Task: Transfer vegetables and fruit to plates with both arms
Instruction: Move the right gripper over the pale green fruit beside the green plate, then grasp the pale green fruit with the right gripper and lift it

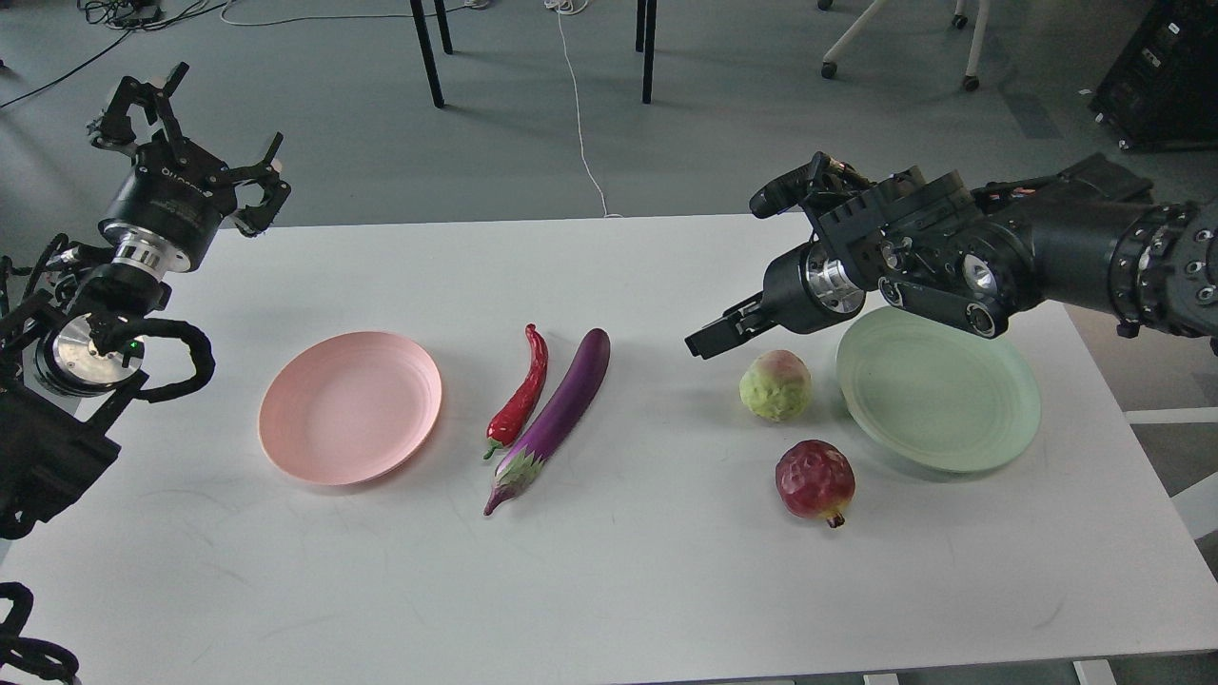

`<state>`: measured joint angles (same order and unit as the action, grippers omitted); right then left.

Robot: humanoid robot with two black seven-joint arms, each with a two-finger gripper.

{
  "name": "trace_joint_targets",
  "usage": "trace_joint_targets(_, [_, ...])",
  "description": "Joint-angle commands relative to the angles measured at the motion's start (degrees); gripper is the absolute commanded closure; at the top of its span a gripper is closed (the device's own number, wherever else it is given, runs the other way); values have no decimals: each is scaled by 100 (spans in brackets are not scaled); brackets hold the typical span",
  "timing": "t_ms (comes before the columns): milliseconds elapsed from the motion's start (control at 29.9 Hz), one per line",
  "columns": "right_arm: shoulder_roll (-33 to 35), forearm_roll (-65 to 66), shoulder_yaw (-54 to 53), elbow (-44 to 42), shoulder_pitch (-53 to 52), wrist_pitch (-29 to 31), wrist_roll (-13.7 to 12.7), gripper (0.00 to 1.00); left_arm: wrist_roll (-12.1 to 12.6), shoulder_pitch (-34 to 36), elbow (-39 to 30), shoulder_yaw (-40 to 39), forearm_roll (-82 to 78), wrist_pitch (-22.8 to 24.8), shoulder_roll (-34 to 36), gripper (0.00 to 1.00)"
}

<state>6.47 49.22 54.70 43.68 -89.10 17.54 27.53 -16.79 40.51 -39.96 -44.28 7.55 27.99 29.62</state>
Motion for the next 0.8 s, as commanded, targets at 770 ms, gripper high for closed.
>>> trace_joint_targets(770, [91,211,541,61,385,-313,47,33,26,-114,15,60,-17,1,17,2])
